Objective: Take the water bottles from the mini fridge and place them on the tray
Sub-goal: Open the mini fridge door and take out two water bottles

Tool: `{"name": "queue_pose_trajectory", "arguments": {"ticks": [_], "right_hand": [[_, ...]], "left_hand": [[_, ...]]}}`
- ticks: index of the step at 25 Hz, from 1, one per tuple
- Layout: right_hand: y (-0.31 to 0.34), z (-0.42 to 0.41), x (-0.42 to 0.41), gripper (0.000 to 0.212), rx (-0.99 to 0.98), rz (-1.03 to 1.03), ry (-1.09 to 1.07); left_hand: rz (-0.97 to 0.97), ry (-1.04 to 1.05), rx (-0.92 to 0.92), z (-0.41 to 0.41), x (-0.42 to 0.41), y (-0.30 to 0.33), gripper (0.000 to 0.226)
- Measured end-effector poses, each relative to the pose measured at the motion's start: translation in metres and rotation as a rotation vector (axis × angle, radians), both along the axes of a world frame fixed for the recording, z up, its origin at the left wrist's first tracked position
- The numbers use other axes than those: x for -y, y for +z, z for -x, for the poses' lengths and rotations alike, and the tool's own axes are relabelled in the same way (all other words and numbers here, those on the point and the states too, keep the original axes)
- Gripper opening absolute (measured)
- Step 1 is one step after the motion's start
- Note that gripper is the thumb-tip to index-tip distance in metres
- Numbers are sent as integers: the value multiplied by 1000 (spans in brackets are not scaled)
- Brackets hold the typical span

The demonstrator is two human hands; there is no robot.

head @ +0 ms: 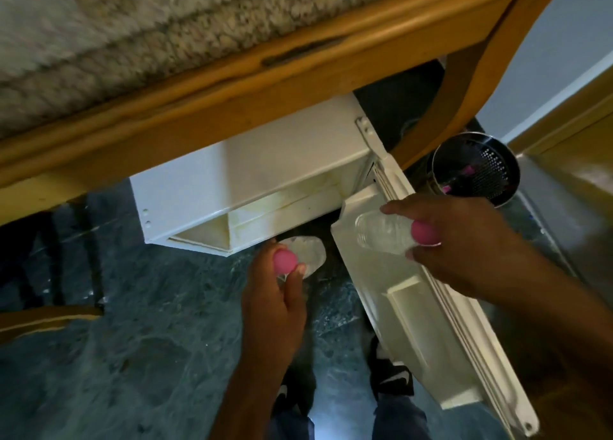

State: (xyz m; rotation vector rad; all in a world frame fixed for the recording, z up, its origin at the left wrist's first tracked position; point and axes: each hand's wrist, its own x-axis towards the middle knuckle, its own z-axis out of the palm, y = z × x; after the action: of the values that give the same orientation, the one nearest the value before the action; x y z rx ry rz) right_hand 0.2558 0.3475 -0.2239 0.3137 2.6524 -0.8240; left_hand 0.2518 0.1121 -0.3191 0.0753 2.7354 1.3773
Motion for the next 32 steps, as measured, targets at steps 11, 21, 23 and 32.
{"name": "queue_pose_trajectory", "arguments": {"ticks": [11,21,23,32], "right_hand": [[-30,3,-58,46,216,-325,242],[-77,15,-25,42,189,-309,223],[-77,13,-18,40,224,-233,165],[-66,16,62,42,166,-130,230]], "left_hand": [[62,138,-7,-49,-7,9,23],[109,157,47,-51,30,4,28],[129,157,39,-46,32,7,28],[214,223,-62,-23,98,57,27]]}}
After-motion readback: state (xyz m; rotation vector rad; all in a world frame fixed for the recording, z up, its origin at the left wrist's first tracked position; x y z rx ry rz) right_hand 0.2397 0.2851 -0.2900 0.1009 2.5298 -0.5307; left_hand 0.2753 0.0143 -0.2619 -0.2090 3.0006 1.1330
